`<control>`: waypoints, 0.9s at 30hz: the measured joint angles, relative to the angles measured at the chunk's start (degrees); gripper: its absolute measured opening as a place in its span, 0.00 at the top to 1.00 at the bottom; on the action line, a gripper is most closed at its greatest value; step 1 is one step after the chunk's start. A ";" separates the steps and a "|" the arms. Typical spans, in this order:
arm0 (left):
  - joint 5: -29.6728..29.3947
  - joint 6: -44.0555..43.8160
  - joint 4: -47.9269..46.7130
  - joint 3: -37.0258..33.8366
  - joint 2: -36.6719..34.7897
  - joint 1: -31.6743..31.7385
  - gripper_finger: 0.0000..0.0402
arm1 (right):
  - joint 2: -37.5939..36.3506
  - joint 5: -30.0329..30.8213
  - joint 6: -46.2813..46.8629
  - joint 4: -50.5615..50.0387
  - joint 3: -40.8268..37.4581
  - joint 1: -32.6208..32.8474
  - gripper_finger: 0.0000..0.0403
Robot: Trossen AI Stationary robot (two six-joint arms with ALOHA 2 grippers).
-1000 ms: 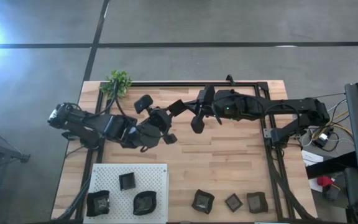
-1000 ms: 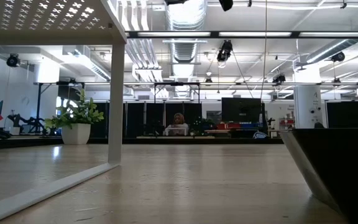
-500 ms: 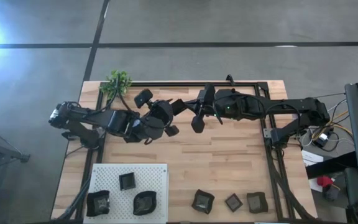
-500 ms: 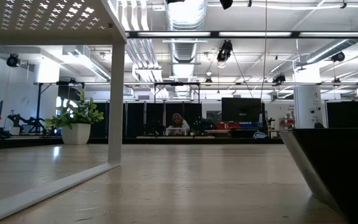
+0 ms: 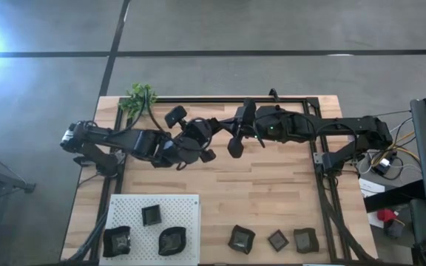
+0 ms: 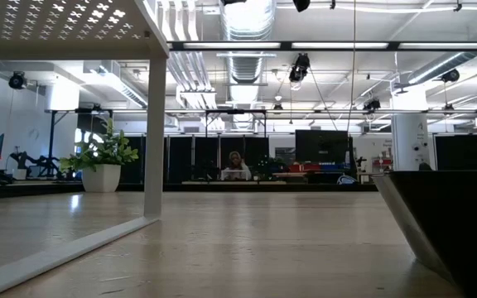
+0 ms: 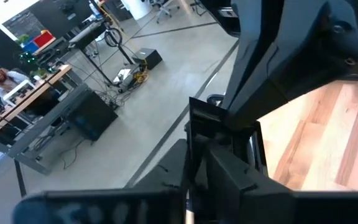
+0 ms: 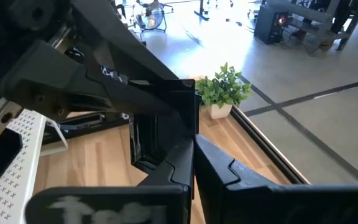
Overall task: Pick & Place Mini shaped plates
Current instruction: Stack the square plate on top of the square plate on the shelf
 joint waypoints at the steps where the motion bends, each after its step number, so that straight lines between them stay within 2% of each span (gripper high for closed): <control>1: -0.09 0.00 -0.02 0.00 0.00 0.00 0.91 | 0.00 0.00 0.00 -0.05 0.00 0.00 0.98; 4: -0.17 -0.20 0.06 0.00 -0.03 0.01 0.98 | 0.00 0.00 -0.02 0.03 0.00 0.00 0.98; 12: 0.19 -0.21 0.02 0.00 -0.05 0.02 1.00 | -0.02 -0.02 0.02 0.13 -0.04 0.00 0.96; 19: 0.59 -0.44 -0.02 0.00 -0.29 0.02 1.00 | -0.13 -0.07 0.20 0.04 0.68 0.00 0.80; 23: 3.66 -2.27 -0.49 0.00 -1.96 0.02 1.00 | -0.87 -0.47 0.01 -0.79 2.01 0.39 0.72; 27: 7.39 -7.02 -5.92 0.00 -4.72 0.02 1.00 | -2.51 -0.60 -0.89 -1.97 3.22 1.12 0.66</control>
